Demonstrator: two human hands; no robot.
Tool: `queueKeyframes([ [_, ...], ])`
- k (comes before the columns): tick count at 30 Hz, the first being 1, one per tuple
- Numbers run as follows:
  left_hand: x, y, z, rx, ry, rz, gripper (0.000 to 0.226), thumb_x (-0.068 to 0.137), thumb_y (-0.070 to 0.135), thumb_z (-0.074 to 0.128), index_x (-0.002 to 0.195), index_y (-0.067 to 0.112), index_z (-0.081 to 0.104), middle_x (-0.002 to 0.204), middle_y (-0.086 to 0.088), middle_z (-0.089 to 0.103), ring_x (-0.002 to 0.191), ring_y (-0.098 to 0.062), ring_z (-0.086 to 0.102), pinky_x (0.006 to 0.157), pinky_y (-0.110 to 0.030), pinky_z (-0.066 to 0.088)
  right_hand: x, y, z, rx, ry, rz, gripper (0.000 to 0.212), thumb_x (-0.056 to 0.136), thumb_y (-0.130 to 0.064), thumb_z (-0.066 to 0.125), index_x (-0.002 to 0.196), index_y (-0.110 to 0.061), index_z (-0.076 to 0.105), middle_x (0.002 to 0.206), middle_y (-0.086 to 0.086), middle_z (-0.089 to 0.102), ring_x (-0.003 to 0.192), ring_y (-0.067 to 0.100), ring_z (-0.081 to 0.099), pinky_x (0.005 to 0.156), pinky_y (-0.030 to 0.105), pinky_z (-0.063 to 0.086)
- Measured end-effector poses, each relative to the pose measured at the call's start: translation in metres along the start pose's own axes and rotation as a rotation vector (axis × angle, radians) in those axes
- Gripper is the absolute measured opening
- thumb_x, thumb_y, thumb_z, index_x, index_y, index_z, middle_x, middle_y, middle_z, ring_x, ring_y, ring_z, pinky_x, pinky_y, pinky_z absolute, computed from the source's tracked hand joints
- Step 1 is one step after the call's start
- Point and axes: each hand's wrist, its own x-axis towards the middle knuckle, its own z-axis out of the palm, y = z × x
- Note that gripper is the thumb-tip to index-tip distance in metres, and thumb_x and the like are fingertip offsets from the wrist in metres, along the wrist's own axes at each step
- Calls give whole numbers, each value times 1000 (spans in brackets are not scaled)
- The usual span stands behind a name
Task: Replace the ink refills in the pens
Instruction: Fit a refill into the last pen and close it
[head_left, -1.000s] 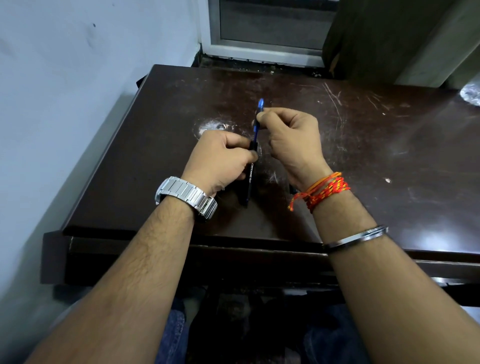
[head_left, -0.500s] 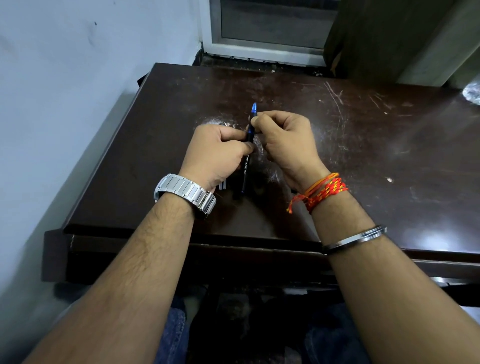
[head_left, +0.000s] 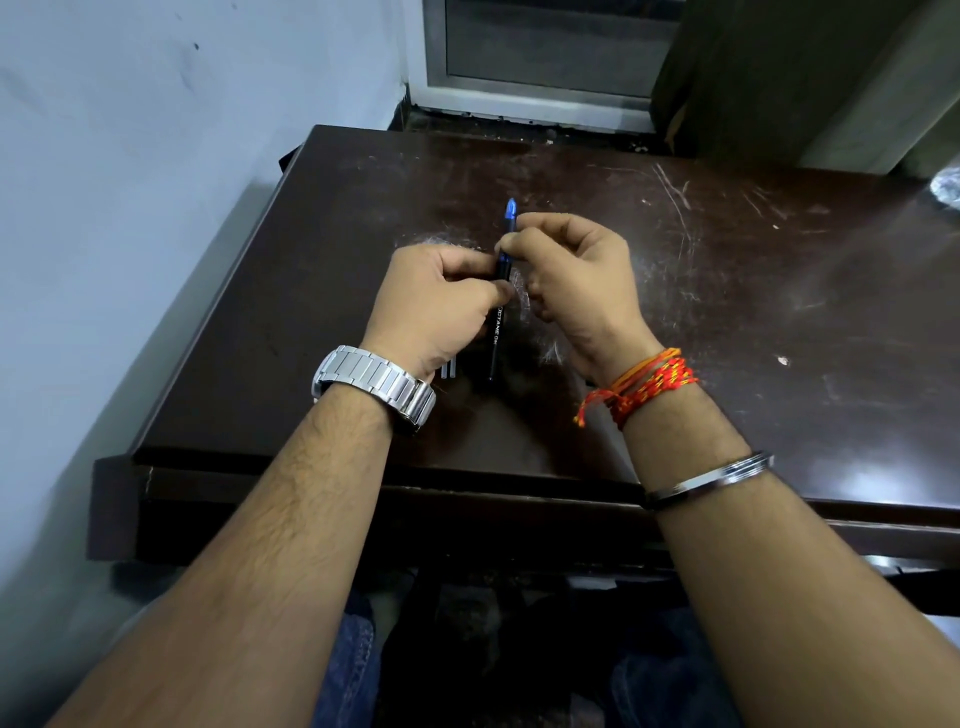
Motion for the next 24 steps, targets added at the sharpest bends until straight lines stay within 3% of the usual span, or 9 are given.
queueKeyframes([
  [2, 1, -2, 0, 12, 6, 1, 12, 69, 13, 78, 75, 23, 76, 73, -4, 75, 67, -25, 72, 67, -47, 61, -1, 0, 0, -13, -8, -8, 10, 81, -6, 73, 91, -9, 71, 74, 6, 71, 40, -4, 50, 42, 12, 38],
  [4, 1, -3, 1, -2, 16, -11, 13, 70, 13, 81, 75, 21, 73, 70, -6, 73, 59, -20, 68, 59, -37, 59, -1, 2, 0, -15, 7, -25, 9, 80, -5, 75, 87, -9, 72, 60, -5, 67, 39, -4, 50, 41, 11, 38],
  [7, 1, -5, 2, -22, 35, -12, 20, 68, 17, 86, 78, 17, 69, 72, -11, 71, 58, -19, 67, 58, -34, 58, 1, 4, 0, 3, 28, -34, 11, 77, -6, 79, 83, -11, 72, 50, -11, 64, 39, -4, 51, 41, 11, 39],
  [12, 2, -7, 2, 14, 47, 10, 32, 59, 27, 89, 82, 17, 70, 78, -6, 73, 69, -21, 70, 68, -42, 61, 2, 6, -1, 20, 30, -28, 22, 67, -13, 89, 82, -13, 73, 67, 0, 72, 51, 3, 61, 47, 16, 45],
  [15, 2, -7, 3, 49, 23, 28, 26, 60, 35, 85, 80, 22, 75, 68, 8, 71, 65, -10, 68, 66, -36, 59, 1, 5, -1, -5, 25, -24, 24, 68, -15, 88, 87, -9, 76, 74, 6, 74, 57, 6, 64, 50, 16, 46],
  [17, 1, -6, 5, 52, 3, 49, 16, 66, 32, 81, 79, 24, 77, 64, 11, 70, 61, -5, 65, 63, -34, 55, -1, 4, -1, 7, 9, -35, 21, 70, -11, 87, 87, -5, 75, 69, 3, 72, 50, 1, 60, 46, 13, 43],
  [24, 1, -4, 3, 57, 30, 48, 13, 64, 39, 79, 68, 27, 77, 71, -5, 74, 74, -32, 71, 74, -55, 57, -2, 0, 3, 36, 0, -8, 4, 81, -12, 76, 77, -12, 73, 57, -10, 62, 44, -3, 51, 44, 10, 38],
])
